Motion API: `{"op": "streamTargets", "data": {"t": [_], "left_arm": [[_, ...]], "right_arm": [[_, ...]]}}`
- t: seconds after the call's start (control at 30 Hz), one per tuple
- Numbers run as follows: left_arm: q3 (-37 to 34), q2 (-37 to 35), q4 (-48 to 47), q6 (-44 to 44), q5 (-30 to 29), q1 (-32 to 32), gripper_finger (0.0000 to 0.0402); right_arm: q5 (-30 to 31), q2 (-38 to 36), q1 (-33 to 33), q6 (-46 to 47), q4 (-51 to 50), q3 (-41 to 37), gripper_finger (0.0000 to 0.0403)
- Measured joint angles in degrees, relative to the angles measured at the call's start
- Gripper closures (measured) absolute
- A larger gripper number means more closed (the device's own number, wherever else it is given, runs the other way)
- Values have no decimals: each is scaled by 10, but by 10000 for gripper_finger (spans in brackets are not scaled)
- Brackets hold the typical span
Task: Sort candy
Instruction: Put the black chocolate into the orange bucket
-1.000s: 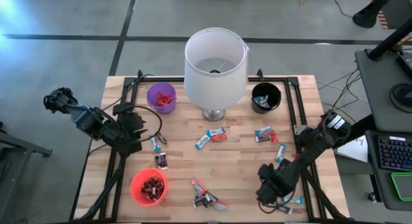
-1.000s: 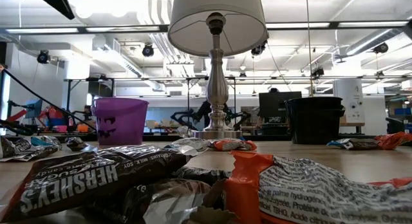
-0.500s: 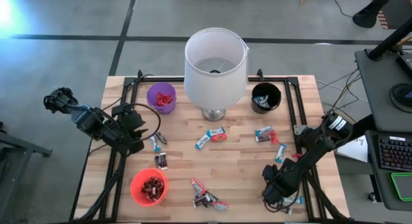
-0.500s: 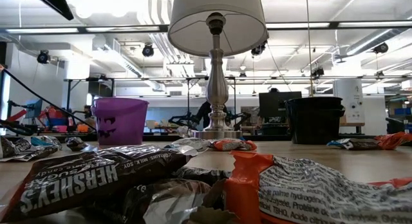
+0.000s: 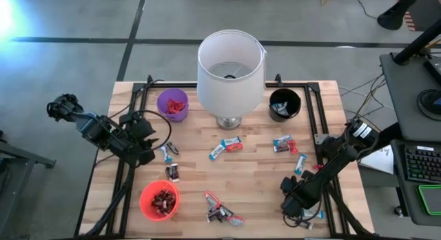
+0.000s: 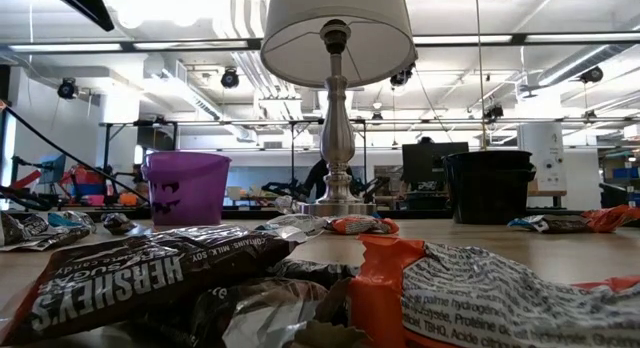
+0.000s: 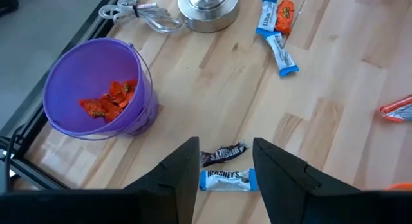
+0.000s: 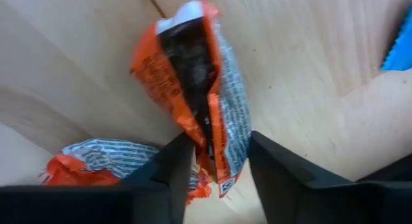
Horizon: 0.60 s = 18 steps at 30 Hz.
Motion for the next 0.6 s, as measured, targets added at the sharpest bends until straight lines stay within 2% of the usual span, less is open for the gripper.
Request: {"op": "streamTargets", "data": {"t": [0.2,0.3,0.6], "left_arm": [[0,0,1,0,0,0,274],[0,0,1,0,0,0,274],[0,0,1,0,0,0,274]], "right_arm": [[0,-4,0,2,3,-1,350],[4,-14,0,10,-1,-2,381],[27,-79,0,83,-12,-3,387]]}}
